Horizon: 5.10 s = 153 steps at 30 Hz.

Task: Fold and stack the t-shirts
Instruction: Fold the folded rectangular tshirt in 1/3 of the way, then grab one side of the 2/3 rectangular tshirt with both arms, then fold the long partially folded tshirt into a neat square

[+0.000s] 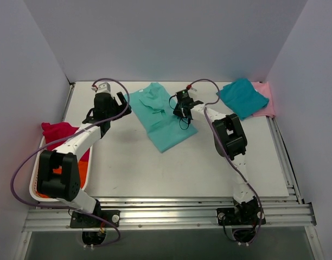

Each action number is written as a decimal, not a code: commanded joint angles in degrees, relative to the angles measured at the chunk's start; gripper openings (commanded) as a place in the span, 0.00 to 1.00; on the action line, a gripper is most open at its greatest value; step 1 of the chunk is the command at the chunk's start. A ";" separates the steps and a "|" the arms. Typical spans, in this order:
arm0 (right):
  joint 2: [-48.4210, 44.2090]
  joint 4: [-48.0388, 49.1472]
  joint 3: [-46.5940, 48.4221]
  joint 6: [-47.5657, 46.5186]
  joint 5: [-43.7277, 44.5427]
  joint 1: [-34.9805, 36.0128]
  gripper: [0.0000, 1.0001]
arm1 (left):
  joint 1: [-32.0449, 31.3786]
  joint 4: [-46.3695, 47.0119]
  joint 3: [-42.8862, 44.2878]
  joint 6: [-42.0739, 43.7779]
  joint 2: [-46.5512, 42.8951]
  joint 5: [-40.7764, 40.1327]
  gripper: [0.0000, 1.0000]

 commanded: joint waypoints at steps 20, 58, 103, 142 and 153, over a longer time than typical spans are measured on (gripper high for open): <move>-23.02 -3.57 -16.91 -0.67 21.54 -4.97 1.00 | -15.73 -6.23 -4.24 -8.22 -11.63 -18.52 0.95; -62.67 -6.47 -51.11 3.99 24.72 2.15 1.00 | -48.61 16.62 -12.96 -42.51 11.38 -23.02 1.00; -60.39 14.09 -73.79 13.66 12.94 16.83 0.78 | -39.74 11.17 -21.92 -36.71 -0.66 -28.29 0.14; -52.12 11.56 -69.66 13.13 16.45 18.84 0.00 | -40.17 4.33 -24.38 -33.72 -12.41 -32.06 0.02; -69.43 -6.11 -64.57 16.56 23.21 27.11 0.00 | -45.27 -5.61 -24.91 -34.87 -27.46 -34.62 0.02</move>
